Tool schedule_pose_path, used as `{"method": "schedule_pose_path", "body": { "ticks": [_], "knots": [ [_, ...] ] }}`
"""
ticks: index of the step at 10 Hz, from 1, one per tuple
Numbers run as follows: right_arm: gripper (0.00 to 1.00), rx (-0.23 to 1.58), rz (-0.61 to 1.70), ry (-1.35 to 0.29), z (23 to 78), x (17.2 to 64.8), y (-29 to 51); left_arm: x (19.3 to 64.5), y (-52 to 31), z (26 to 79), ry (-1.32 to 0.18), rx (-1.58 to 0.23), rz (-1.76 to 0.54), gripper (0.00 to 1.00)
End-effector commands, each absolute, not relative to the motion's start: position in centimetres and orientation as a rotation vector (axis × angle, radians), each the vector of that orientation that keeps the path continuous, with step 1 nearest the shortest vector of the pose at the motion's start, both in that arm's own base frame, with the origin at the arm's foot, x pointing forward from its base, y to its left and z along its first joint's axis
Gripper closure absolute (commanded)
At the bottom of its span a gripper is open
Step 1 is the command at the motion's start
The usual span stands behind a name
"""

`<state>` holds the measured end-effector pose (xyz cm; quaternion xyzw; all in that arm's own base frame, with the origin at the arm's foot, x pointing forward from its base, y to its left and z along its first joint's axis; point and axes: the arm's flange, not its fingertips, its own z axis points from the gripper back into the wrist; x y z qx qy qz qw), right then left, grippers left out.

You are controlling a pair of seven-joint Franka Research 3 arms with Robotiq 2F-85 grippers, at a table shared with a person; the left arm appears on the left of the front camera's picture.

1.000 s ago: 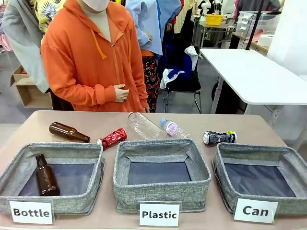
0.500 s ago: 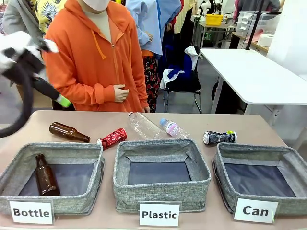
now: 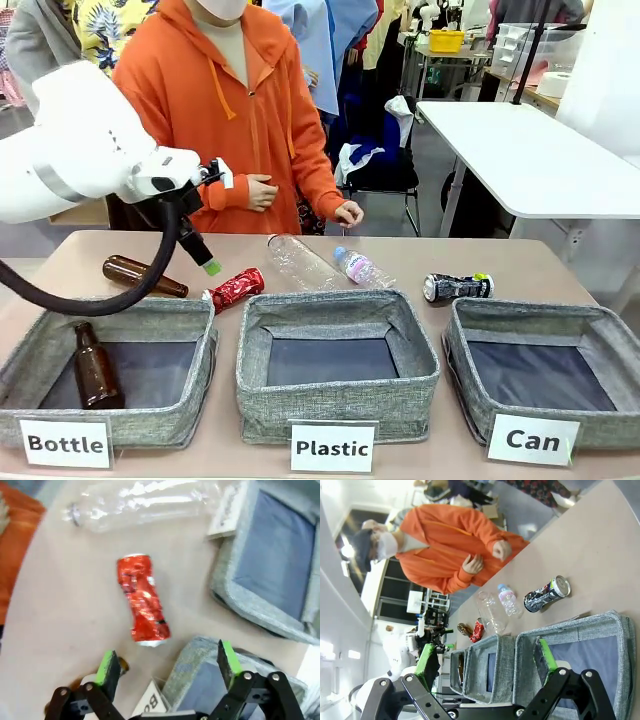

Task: Sort the can waste into the basket.
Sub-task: Pick up the can waste from the table and place it in the right Fabric basket.

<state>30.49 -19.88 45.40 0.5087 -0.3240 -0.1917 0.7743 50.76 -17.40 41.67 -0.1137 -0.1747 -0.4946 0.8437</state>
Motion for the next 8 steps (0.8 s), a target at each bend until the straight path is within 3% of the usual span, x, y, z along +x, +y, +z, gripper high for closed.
{"method": "schedule_pose_path", "body": {
  "ticks": [1,3,6,8],
  "knots": [
    [0.00,1.112,-0.396,-0.739,45.2,30.8,-19.9,50.2,-17.0,41.8,-0.348,-0.276,-1.090,0.00],
    [0.00,1.112,-0.396,-0.739,45.2,30.8,-19.9,50.8,-17.4,41.7,-0.369,-0.237,-1.040,0.00],
    [0.00,1.112,-0.396,-0.739,45.2,30.8,-19.9,53.2,-19.6,39.0,-0.485,-0.188,-1.148,0.00],
    [0.00,1.112,-0.396,-0.739,45.2,30.8,-19.9,55.1,-20.6,37.2,-0.436,-0.196,-1.168,0.00]
  ]
}}
